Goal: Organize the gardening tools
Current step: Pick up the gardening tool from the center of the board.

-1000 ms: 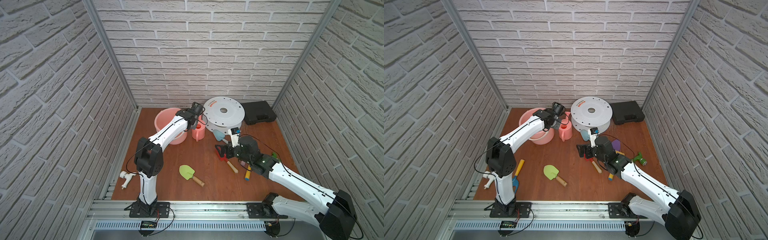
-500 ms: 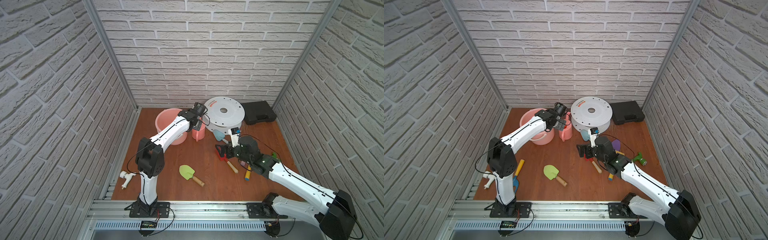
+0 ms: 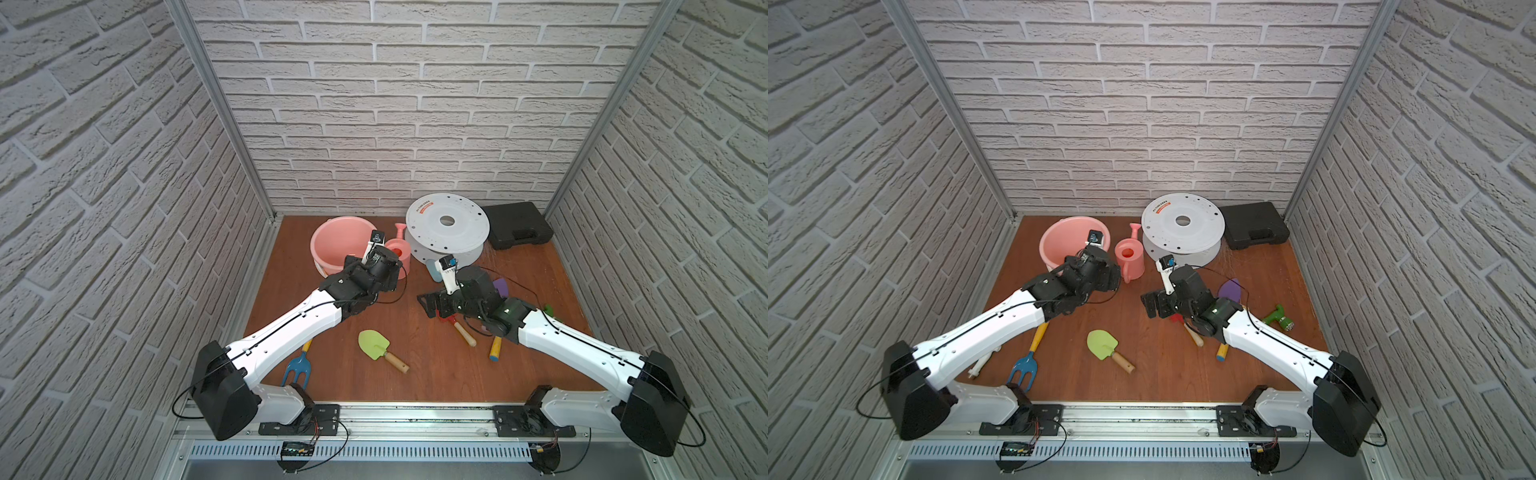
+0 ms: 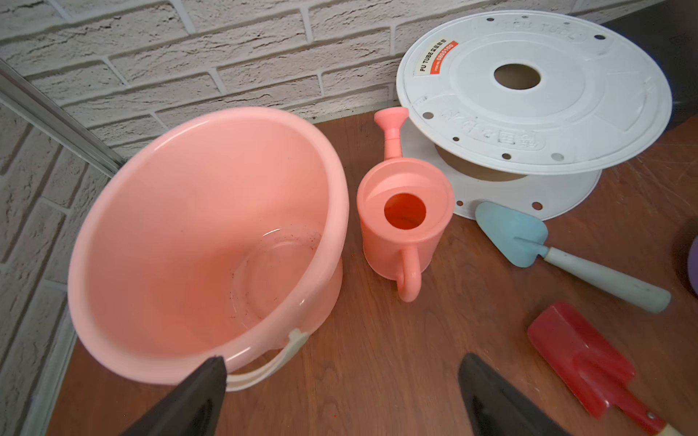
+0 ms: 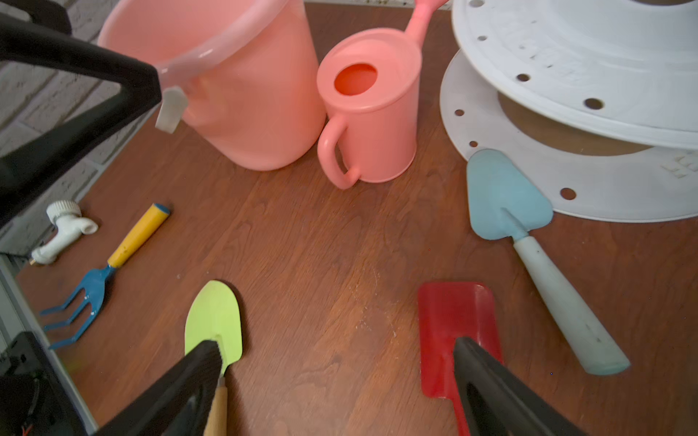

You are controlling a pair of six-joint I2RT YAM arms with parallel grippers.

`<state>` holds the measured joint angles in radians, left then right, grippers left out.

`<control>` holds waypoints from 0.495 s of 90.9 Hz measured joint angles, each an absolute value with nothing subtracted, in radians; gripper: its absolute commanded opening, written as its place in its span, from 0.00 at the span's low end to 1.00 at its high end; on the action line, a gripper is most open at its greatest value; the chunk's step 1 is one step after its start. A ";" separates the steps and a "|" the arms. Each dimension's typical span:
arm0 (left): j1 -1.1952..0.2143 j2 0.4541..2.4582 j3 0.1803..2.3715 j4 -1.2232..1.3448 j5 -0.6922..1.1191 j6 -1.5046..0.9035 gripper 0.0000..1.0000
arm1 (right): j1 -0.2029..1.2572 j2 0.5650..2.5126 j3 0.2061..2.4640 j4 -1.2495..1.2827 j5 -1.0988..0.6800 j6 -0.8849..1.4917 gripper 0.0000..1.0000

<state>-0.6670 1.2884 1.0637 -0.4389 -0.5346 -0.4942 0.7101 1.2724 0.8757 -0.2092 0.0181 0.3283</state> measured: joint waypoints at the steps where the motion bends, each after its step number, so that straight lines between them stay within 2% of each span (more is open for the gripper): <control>1: -0.667 1.277 1.044 -0.430 -0.530 -0.495 0.98 | 0.717 1.275 0.877 -0.210 0.020 0.323 0.99; 6: -0.667 1.235 0.974 -0.403 -0.514 -0.515 0.98 | 0.759 1.287 0.877 -0.218 0.021 0.300 1.00; 14: -0.667 1.164 0.871 -0.363 -0.493 -0.538 0.98 | 0.836 1.306 0.872 -0.226 0.025 0.266 0.91; 19: -0.667 1.121 0.820 -0.342 -0.485 -0.547 0.98 | 0.878 1.326 0.871 -0.230 0.024 0.247 0.90; 24: -0.667 1.082 0.780 -0.326 -0.482 -0.553 0.98 | 0.914 1.347 0.869 -0.235 0.019 0.233 0.83; 38: -0.661 0.999 0.707 -0.305 -0.494 -0.570 0.98 | 0.971 1.387 0.852 -0.251 -0.002 0.220 0.77; 45: -0.642 0.960 0.675 -0.301 -0.495 -0.591 0.98 | 0.990 1.396 0.850 -0.264 -0.012 0.217 0.68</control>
